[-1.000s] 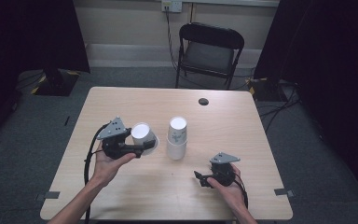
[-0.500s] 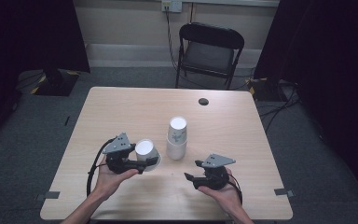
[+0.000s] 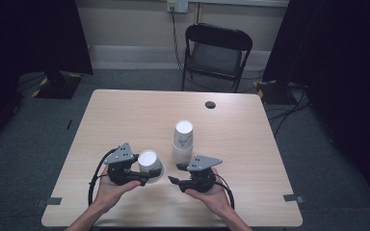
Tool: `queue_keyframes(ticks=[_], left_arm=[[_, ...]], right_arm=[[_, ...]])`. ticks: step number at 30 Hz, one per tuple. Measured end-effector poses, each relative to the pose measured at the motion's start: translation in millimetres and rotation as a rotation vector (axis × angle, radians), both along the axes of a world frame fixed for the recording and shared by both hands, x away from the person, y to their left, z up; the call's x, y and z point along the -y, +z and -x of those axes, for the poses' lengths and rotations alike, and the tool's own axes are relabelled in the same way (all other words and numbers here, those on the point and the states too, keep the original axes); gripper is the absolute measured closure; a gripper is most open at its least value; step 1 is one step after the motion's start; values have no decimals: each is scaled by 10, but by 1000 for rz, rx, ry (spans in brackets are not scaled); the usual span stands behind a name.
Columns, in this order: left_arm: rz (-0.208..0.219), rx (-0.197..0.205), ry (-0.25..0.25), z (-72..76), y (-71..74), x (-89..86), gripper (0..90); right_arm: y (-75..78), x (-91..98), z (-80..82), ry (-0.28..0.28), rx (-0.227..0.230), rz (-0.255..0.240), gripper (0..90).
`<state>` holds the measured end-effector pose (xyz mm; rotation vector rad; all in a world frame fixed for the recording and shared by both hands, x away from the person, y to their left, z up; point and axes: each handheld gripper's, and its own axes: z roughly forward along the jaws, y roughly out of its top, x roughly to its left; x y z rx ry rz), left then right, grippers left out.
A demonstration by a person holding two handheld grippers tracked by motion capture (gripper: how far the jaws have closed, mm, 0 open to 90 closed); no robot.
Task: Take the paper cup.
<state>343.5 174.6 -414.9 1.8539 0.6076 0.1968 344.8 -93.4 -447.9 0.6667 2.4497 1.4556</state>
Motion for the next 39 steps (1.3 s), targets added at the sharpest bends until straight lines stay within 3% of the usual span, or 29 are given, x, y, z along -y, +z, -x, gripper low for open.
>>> queue_keyframes(ticks=[5,14,31,35,39], left_arm=[[8,-10,-18,24,15,17,333],[32,-22,-100,95,13,139,331],[48,-64,-121,98,-54,159,331],[55,-89,-135,84,-78,152,333],[89,-128,-151,56,-109,134,337]], right_arm=[[-40,-29,40,10,18,0,513],[-62,-66,70,38,20,-26,586],[-29,-23,88,46,41,-51,648],[-21,-2,87,47,43,-58,646],[-10,13,85,51,51,-70,642]])
